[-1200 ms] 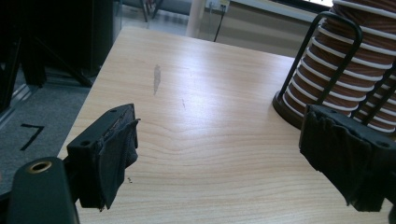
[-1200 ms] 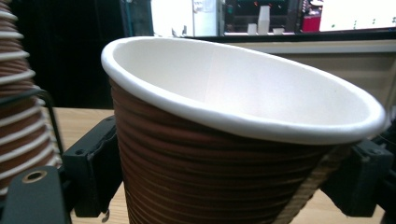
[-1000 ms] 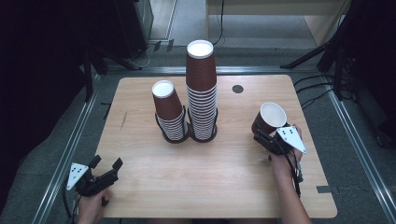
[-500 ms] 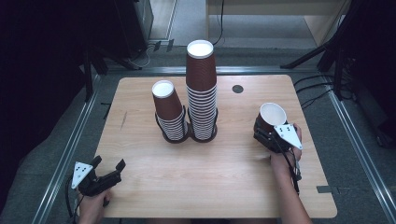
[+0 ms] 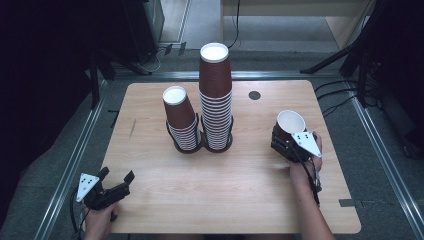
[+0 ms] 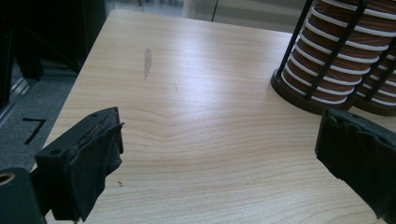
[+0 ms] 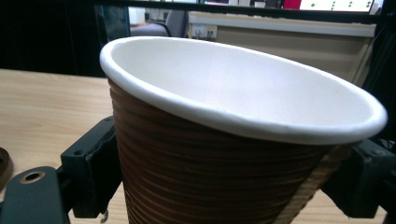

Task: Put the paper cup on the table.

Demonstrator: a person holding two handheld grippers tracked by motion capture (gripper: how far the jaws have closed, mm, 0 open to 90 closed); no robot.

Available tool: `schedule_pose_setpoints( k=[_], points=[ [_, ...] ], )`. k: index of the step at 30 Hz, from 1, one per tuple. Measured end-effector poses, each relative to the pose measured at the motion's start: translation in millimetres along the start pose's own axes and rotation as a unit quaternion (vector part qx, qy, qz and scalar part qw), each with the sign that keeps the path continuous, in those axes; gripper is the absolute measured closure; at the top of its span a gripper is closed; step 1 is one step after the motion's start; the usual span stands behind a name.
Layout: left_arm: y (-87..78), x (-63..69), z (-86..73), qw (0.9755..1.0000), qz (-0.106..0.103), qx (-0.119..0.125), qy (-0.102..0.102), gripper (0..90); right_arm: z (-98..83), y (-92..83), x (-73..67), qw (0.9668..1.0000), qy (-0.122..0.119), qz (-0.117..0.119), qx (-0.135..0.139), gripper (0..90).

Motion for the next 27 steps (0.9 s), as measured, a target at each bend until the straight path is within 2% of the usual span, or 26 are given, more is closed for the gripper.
schedule_pose_setpoints(
  k=[6, 16, 20, 27],
  points=[
    [0.2, -0.3, 0.0, 1.0, -0.003, -0.003, -0.001, 1.4, -0.9, 5.7, -0.6, 0.9999, 0.003, 0.008, -0.011, 11.8],
    [0.1, -0.7, 0.1, 1.0, -0.004, -0.003, -0.003, 1.4, -9.6, 14.9, 0.9, 0.9993, -0.002, -0.001, -0.036, 11.5],
    [0.3, -0.6, 0.0, 1.0, -0.005, -0.003, -0.003, 1.4, -9.3, 14.5, 1.5, 0.9993, -0.001, -0.002, -0.038, 11.3],
    [0.6, -0.3, -0.1, 1.0, -0.005, -0.004, -0.003, 1.4, -9.1, 13.1, -0.4, 0.999, 0.007, 0.012, -0.042, 10.1]
  ],
)
Point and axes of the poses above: each handheld gripper's, and its own axes: y roughly forward along the jaws, z roughly out of its top, x roughly to its right, the point moved 4 cm from there along y, roughly forward along the jaws
